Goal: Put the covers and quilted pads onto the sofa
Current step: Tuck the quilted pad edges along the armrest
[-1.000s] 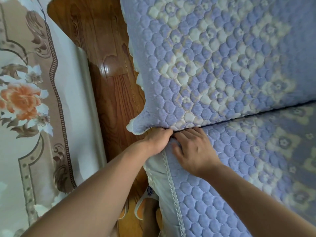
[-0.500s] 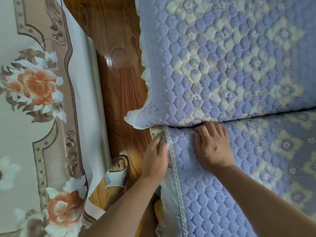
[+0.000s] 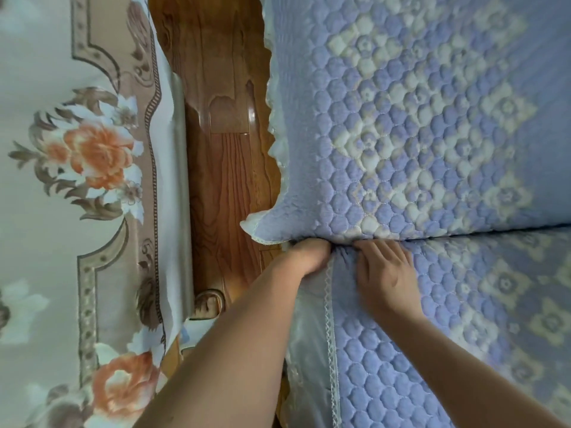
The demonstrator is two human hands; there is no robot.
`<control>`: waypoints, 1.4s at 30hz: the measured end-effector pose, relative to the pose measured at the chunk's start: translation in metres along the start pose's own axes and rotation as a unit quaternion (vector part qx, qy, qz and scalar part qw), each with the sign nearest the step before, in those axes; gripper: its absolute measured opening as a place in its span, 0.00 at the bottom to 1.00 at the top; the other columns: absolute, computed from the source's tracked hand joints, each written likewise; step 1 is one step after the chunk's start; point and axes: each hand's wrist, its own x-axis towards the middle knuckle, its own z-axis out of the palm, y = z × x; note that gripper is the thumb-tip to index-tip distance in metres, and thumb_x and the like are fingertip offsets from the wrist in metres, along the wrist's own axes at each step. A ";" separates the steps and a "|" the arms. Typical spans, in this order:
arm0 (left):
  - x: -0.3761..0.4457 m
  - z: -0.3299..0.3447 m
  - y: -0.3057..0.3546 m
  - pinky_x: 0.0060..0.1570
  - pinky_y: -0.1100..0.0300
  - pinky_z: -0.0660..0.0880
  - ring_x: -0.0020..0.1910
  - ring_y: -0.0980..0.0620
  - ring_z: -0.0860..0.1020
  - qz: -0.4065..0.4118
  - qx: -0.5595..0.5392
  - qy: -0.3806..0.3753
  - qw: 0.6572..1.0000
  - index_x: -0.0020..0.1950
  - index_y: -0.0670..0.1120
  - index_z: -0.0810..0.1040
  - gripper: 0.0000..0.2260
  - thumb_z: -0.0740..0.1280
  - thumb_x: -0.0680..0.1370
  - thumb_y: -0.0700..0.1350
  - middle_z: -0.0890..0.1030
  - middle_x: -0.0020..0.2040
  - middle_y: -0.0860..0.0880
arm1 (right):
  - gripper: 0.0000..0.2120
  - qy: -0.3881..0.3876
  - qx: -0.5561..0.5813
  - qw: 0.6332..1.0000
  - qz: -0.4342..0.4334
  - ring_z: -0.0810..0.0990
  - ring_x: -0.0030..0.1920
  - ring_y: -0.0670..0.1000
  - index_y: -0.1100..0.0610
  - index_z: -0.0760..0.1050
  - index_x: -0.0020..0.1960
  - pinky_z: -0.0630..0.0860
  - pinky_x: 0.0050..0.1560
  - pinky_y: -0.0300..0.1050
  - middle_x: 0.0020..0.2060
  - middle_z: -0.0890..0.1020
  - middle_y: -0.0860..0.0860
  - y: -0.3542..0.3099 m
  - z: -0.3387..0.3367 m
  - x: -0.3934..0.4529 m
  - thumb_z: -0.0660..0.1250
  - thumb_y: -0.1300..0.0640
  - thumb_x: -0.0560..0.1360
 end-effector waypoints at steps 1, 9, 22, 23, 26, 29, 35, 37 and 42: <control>0.000 0.002 -0.010 0.69 0.53 0.65 0.73 0.42 0.68 -0.026 -0.090 0.035 0.995 0.75 0.43 0.69 0.19 0.58 0.85 0.45 0.70 0.75 0.43 | 0.09 -0.010 0.016 0.999 -0.032 0.77 0.49 0.56 0.57 0.80 0.51 0.72 0.55 0.52 0.45 0.81 0.50 -0.009 -0.002 -0.002 0.61 0.59 0.78; -0.048 0.005 -0.086 0.52 0.52 0.79 0.45 0.45 0.83 -0.195 -0.374 0.136 0.896 0.49 0.46 0.82 0.17 0.65 0.79 0.59 0.85 0.44 0.46 | 0.12 -0.110 -0.086 0.990 -0.032 0.79 0.47 0.55 0.53 0.81 0.53 0.70 0.56 0.51 0.43 0.84 0.47 -0.047 0.012 0.006 0.63 0.49 0.75; -0.034 -0.041 -0.078 0.48 0.49 0.79 0.51 0.45 0.79 -0.056 0.029 0.286 0.956 0.61 0.50 0.74 0.13 0.65 0.78 0.51 0.79 0.54 0.49 | 0.19 -0.173 -0.116 0.978 0.007 0.83 0.41 0.59 0.55 0.81 0.39 0.75 0.48 0.51 0.36 0.83 0.54 -0.079 0.021 0.033 0.54 0.53 0.79; -0.036 -0.049 -0.081 0.49 0.49 0.79 0.54 0.45 0.78 -0.026 0.088 0.307 0.947 0.63 0.50 0.72 0.15 0.68 0.78 0.51 0.77 0.57 0.48 | 0.14 -0.095 -0.096 0.991 -0.018 0.82 0.38 0.59 0.56 0.79 0.38 0.75 0.46 0.53 0.33 0.81 0.55 -0.073 0.020 0.021 0.58 0.56 0.77; -0.024 -0.063 -0.071 0.60 0.47 0.74 0.64 0.43 0.72 0.089 0.230 0.281 0.928 0.71 0.50 0.64 0.30 0.71 0.75 0.58 0.71 0.66 0.46 | 0.14 -0.033 -0.043 0.997 -0.057 0.78 0.60 0.58 0.61 0.79 0.61 0.71 0.66 0.55 0.56 0.81 0.56 -0.055 0.016 -0.018 0.63 0.58 0.79; -0.003 -0.059 -0.053 0.64 0.48 0.70 0.64 0.42 0.72 0.214 0.328 0.238 0.889 0.67 0.46 0.70 0.29 0.69 0.74 0.61 0.74 0.64 0.44 | 0.21 -0.025 -0.026 0.995 -0.089 0.72 0.69 0.58 0.60 0.74 0.70 0.65 0.72 0.57 0.67 0.76 0.55 -0.048 0.007 -0.031 0.67 0.57 0.78; -0.020 -0.040 -0.070 0.42 0.52 0.67 0.50 0.39 0.77 0.257 0.339 0.211 0.880 0.48 0.43 0.76 0.05 0.61 0.81 0.40 0.77 0.53 0.42 | 0.08 0.008 -0.089 0.996 -0.028 0.78 0.45 0.56 0.54 0.78 0.42 0.69 0.57 0.52 0.38 0.80 0.50 -0.056 0.025 -0.004 0.64 0.54 0.76; -0.026 -0.034 -0.069 0.43 0.54 0.67 0.50 0.38 0.78 0.214 0.267 0.206 0.917 0.42 0.47 0.71 0.08 0.61 0.81 0.42 0.79 0.51 0.42 | 0.12 0.005 -0.099 0.995 -0.012 0.76 0.39 0.57 0.53 0.74 0.35 0.70 0.53 0.53 0.32 0.77 0.51 -0.061 0.026 0.000 0.62 0.54 0.77; -0.012 -0.028 -0.032 0.47 0.55 0.73 0.53 0.37 0.80 0.113 0.160 0.187 0.963 0.47 0.49 0.81 0.10 0.63 0.80 0.52 0.84 0.52 0.41 | 0.13 -0.025 -0.087 0.996 -0.024 0.76 0.41 0.55 0.54 0.77 0.41 0.70 0.58 0.52 0.33 0.77 0.50 -0.063 0.022 -0.003 0.58 0.53 0.80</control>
